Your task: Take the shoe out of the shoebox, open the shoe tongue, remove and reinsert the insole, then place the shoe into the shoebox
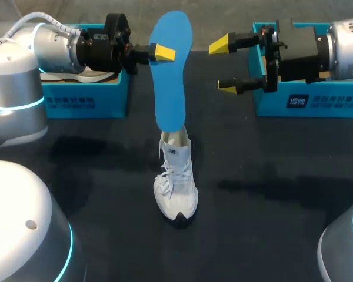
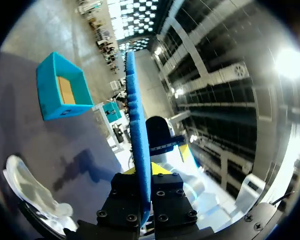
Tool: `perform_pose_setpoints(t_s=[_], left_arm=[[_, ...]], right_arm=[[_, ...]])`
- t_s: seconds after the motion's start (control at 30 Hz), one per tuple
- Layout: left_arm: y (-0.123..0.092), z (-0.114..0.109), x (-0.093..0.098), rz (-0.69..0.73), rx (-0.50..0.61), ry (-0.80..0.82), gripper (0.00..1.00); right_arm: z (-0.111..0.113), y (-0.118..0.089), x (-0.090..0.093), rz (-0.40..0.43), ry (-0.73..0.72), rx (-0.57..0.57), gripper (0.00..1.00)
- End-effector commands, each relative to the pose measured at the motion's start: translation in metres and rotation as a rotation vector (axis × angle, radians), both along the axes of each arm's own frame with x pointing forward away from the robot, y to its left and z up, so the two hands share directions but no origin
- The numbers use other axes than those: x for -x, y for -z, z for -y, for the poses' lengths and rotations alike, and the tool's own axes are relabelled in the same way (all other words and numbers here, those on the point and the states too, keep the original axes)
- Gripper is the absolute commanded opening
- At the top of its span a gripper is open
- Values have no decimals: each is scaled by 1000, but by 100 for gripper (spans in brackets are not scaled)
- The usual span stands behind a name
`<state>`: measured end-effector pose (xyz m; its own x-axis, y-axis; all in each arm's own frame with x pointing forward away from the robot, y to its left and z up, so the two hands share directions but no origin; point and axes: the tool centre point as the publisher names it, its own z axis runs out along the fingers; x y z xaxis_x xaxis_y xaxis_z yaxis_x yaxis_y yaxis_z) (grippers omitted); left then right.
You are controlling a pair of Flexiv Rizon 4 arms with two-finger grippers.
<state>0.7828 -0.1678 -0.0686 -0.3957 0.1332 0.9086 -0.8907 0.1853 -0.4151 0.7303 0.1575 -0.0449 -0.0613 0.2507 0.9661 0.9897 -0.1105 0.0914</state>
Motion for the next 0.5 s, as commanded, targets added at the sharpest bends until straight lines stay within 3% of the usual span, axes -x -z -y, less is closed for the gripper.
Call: perform_pose_setpoints(t_s=[0.03, 0.13, 0.27, 0.5], left_arm=[[4, -3, -9, 280, 8, 76, 0], [5, -4, -9, 424, 9, 87, 0], [6, -3, -14, 740, -9, 63, 0], [-1, -3, -18, 1064, 81, -18, 0]], right_arm=[[-2, 0, 0, 0, 2, 0, 100], [-2, 0, 0, 0, 2, 0, 100], [-2, 0, 0, 0, 2, 0, 100], [-2, 0, 0, 0, 2, 0, 100]])
